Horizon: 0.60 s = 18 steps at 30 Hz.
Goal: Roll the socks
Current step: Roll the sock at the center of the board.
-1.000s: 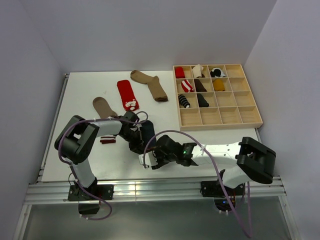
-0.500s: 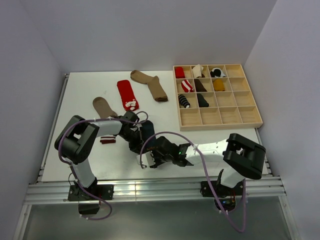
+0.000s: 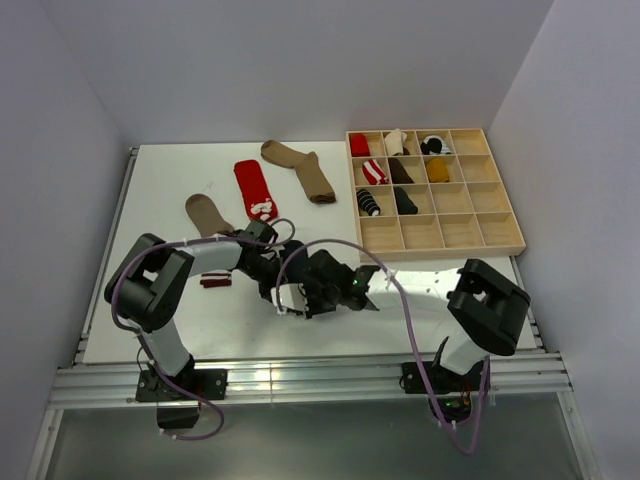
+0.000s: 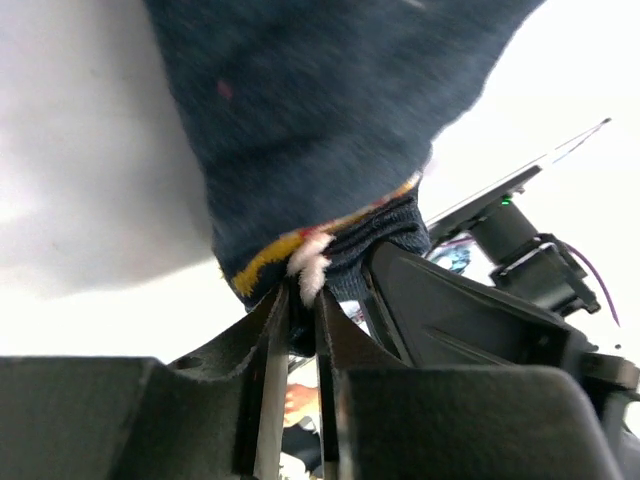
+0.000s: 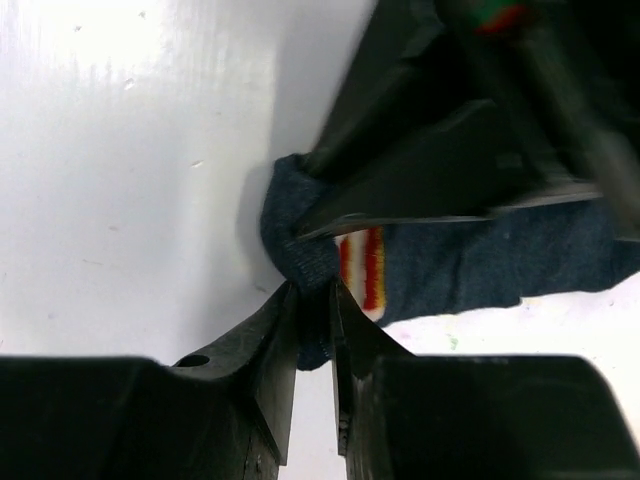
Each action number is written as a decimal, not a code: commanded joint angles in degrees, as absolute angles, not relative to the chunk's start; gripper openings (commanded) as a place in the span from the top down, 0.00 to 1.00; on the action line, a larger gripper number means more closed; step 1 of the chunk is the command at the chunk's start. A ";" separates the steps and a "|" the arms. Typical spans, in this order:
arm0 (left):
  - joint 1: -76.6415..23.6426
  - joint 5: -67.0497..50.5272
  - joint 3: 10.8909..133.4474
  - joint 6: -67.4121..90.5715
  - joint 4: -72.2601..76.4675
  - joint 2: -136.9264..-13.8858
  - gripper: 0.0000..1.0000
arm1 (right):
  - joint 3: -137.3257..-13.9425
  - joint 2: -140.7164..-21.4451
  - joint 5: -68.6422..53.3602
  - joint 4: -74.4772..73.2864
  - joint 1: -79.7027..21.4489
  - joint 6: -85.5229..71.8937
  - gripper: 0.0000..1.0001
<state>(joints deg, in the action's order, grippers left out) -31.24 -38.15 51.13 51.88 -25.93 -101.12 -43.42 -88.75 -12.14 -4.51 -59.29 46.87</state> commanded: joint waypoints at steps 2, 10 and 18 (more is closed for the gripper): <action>-30.67 -38.67 50.36 55.89 -20.67 -96.51 0.78 | -56.04 -91.40 -27.03 -22.80 -52.41 43.86 0.77; -30.59 -35.69 46.24 62.31 -12.40 -93.08 0.75 | -71.27 -105.19 -40.24 -46.30 -44.74 47.10 0.77; -30.94 -26.38 39.20 65.48 -4.05 -86.23 0.73 | -82.26 -117.14 -47.02 -60.81 -40.34 50.53 0.77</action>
<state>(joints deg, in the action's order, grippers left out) -30.57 -31.22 40.73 63.64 -9.69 -90.08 -77.89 -114.37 -42.13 -51.11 -41.56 47.99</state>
